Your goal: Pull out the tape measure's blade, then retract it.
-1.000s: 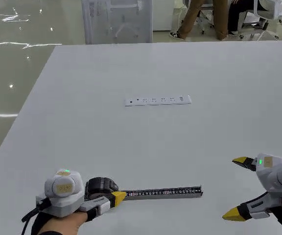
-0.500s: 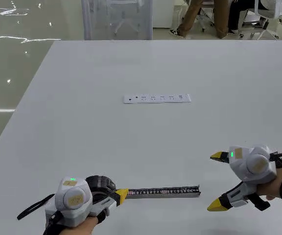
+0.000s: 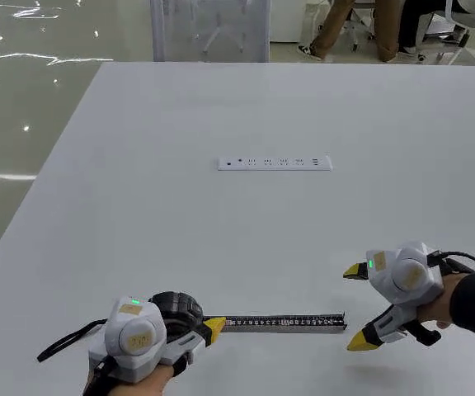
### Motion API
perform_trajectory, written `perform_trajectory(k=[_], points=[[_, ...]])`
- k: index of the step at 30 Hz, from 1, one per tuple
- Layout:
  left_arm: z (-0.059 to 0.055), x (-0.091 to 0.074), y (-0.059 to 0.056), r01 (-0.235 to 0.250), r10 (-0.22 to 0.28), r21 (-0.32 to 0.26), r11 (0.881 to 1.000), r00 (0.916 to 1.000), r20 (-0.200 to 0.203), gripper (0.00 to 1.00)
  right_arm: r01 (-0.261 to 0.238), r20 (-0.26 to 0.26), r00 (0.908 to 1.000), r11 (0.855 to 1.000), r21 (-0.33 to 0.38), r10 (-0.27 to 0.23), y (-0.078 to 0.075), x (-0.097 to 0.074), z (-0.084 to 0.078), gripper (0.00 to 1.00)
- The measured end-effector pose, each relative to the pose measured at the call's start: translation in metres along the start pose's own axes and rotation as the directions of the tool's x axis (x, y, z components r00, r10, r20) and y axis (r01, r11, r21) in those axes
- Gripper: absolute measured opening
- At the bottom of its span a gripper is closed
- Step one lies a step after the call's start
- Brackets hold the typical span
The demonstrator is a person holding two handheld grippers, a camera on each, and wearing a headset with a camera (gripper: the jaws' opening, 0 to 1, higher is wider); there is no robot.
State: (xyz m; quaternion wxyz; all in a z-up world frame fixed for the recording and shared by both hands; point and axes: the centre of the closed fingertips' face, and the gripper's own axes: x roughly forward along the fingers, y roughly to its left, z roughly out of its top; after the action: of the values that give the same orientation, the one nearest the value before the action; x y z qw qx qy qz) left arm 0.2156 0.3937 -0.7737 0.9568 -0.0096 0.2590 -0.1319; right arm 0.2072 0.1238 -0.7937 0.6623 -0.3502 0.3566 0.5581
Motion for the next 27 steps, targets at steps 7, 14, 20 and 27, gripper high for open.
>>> perform_trajectory(k=[7, 14, 20, 27], points=[[-0.003, 0.002, -0.001, 0.005, -0.005, -0.004, 1.000, 1.0000, -0.004, 0.95, -0.054, -0.027, 0.9982, 0.999, 0.001, 0.054, 0.004, 0.008, -0.007, 0.48], [-0.005, 0.002, 0.000, 0.005, -0.005, -0.017, 1.000, 0.9999, -0.011, 0.95, -0.101, -0.058, 0.9933, 0.995, -0.015, 0.100, 0.013, 0.015, -0.010, 0.33], [-0.005, 0.002, 0.001, 0.003, -0.003, -0.020, 1.000, 0.9999, -0.011, 0.95, -0.111, -0.073, 0.9915, 0.993, -0.045, 0.108, 0.011, 0.021, -0.010, 0.28], [-0.005, 0.002, 0.002, 0.001, -0.001, -0.021, 1.000, 0.9999, -0.011, 0.94, -0.140, -0.109, 0.9851, 0.989, -0.055, 0.133, 0.013, 0.023, -0.017, 0.17]])
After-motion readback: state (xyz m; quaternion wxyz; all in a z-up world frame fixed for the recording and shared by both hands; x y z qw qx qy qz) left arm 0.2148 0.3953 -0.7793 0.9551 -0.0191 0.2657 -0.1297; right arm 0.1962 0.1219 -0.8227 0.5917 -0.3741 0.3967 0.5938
